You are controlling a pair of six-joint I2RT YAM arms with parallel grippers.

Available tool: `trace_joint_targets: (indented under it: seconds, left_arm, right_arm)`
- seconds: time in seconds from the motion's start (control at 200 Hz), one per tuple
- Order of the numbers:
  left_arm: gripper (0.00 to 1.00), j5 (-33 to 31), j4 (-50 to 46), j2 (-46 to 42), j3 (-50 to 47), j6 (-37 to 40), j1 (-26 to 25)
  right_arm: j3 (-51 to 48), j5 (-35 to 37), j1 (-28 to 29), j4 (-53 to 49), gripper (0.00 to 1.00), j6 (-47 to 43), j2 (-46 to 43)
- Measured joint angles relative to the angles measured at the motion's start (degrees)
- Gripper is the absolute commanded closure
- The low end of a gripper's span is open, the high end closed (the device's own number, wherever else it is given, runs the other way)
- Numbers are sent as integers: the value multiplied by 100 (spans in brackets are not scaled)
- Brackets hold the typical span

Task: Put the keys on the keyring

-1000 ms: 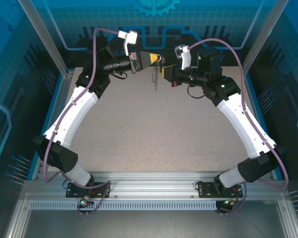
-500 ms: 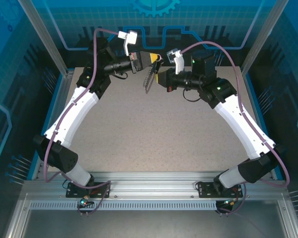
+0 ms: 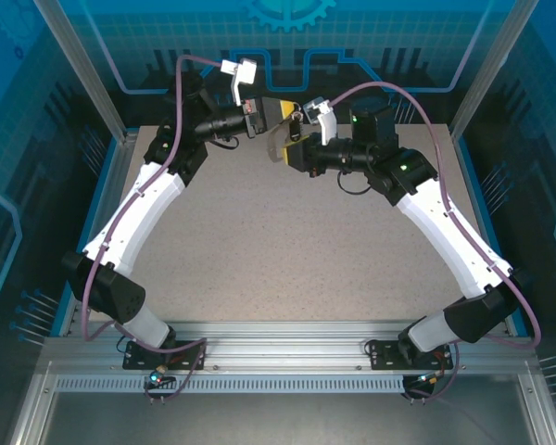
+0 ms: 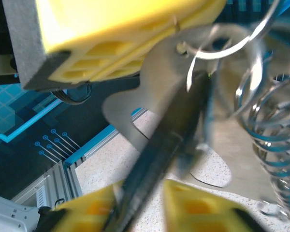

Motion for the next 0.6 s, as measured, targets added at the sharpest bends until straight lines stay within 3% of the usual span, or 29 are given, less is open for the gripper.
trace_joint_targets:
  seconds: [0.115,0.245,0.355,0.6]
  left_arm:
    - [100,0,50,0,0,0,0]
    - [100,7,55,0,0,-4,0]
    - [100,11,63,0,0,-57,0]
    - [100,55,203,0,0,-214,0]
  right_arm:
    - [-192,-264,-245,0,65,66,-87]
    - [-533,-612,-984,33,66,293,-376]
    - [-614,-785,-1493,199,58,564,-584]
    - [-323,-946,-1569,640,52,914,-476]
